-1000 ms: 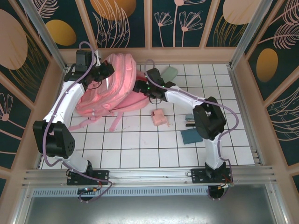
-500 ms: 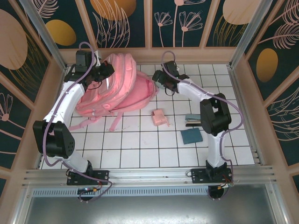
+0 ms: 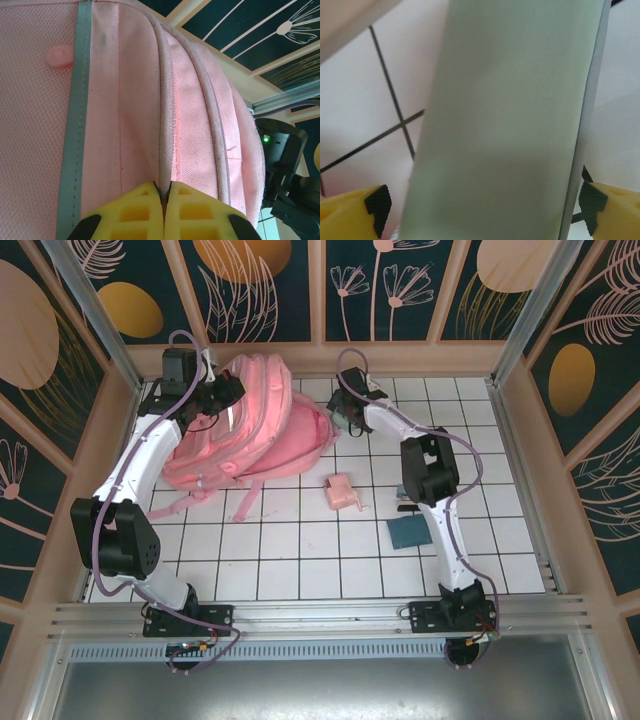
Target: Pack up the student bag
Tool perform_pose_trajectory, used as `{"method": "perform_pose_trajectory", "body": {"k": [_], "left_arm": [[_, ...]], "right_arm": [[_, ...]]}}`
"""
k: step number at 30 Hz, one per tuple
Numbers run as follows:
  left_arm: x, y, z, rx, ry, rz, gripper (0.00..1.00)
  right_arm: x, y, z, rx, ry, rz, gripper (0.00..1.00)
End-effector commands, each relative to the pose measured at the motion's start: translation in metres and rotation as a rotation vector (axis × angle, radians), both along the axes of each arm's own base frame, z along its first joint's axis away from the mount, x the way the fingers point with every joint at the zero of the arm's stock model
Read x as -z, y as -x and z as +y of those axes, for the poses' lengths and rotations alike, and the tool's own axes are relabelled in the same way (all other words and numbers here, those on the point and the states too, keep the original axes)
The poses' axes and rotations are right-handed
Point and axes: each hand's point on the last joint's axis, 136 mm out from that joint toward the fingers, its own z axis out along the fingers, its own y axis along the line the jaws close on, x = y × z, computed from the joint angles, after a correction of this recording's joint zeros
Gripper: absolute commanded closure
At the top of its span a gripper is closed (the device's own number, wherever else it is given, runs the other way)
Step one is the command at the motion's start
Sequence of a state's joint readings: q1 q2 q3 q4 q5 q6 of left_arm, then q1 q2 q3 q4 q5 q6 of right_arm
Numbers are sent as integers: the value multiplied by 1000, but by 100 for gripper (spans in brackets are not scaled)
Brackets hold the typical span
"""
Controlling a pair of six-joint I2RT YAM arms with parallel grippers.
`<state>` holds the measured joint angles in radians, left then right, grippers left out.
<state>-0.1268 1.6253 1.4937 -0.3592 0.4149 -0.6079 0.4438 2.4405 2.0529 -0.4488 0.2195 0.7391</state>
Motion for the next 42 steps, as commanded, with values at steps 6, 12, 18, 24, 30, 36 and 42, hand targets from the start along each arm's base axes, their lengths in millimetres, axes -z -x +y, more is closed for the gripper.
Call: {"method": "perform_pose_trajectory", "body": {"k": [6,12,18,24,30,36,42], "left_arm": [[-45,-1,-6,38,26,-150,100],[-49,0,-4,41,6,-163,100],[-59,2,-4,40,13,-184,100],[-84,2,-3,52,99,-231,100],[-100,2,-2,82,200,-250,100],[-109,8,-8,127,223,-270,100],[-103,11,-8,120,237,-246,100]], "right_arm": [[28,6,-15,40,82,107,1],[25,20,-31,16,155,112,22],[-7,34,-45,21,161,60,38],[-57,51,-38,-24,87,-44,41],[-98,72,17,-196,14,-136,41],[-105,94,98,-380,-77,-162,41],[-86,109,169,-488,-167,-140,40]]}}
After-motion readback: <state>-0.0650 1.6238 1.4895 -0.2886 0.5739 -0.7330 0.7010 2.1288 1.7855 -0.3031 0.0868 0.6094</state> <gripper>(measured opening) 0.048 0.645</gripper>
